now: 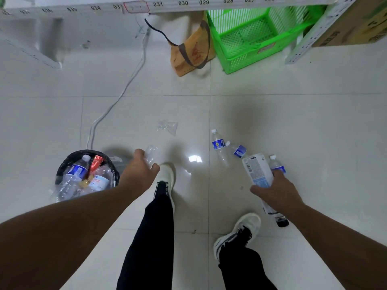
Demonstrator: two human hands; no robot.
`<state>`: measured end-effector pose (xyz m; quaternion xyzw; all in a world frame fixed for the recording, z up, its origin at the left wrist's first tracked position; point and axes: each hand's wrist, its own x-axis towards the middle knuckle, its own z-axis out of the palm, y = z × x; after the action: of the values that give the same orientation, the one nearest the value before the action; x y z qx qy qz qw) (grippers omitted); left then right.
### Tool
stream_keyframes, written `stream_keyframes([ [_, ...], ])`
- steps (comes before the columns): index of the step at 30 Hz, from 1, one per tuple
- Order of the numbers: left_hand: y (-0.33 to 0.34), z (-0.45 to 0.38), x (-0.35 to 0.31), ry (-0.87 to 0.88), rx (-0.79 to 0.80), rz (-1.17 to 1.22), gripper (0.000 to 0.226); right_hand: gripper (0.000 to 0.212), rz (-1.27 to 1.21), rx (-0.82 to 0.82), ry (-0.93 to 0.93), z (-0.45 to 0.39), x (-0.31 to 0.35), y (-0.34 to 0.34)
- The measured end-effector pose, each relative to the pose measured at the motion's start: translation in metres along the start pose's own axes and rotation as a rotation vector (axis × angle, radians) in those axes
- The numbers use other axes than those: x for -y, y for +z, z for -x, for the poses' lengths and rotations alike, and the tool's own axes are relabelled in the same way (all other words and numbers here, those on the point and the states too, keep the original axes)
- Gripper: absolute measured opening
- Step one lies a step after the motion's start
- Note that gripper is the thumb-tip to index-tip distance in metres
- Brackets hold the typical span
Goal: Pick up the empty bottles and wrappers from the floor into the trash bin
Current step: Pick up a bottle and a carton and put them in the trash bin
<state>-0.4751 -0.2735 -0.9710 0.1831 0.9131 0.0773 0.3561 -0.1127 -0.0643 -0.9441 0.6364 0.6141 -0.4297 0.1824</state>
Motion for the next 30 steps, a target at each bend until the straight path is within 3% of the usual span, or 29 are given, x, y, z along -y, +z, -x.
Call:
stream_keyframes([
  [7,0.021,-0.061,-0.027,0.132,0.154,-0.054,0.036,0.060,-0.004,-0.014,0.140,-0.016,0.009,0.036],
  [14,0.103,-0.081,-0.088,0.249,0.268,-0.085,0.035,0.064,-0.086,-0.007,0.200,-0.060,-0.008,0.066],
  [19,0.214,-0.107,-0.111,0.081,0.301,0.016,0.045,0.063,-0.119,-0.033,0.216,-0.137,-0.049,0.086],
  [22,0.294,-0.131,-0.120,-0.058,0.241,0.103,0.057,0.063,-0.141,-0.066,0.185,-0.187,-0.076,0.101],
  [27,0.388,-0.172,-0.135,-0.257,0.157,0.302,0.105,0.067,-0.135,-0.095,0.113,-0.254,-0.102,0.134],
  [30,0.412,-0.186,-0.141,-0.330,0.108,0.351,0.096,0.068,-0.139,-0.100,0.079,-0.273,-0.106,0.145],
])
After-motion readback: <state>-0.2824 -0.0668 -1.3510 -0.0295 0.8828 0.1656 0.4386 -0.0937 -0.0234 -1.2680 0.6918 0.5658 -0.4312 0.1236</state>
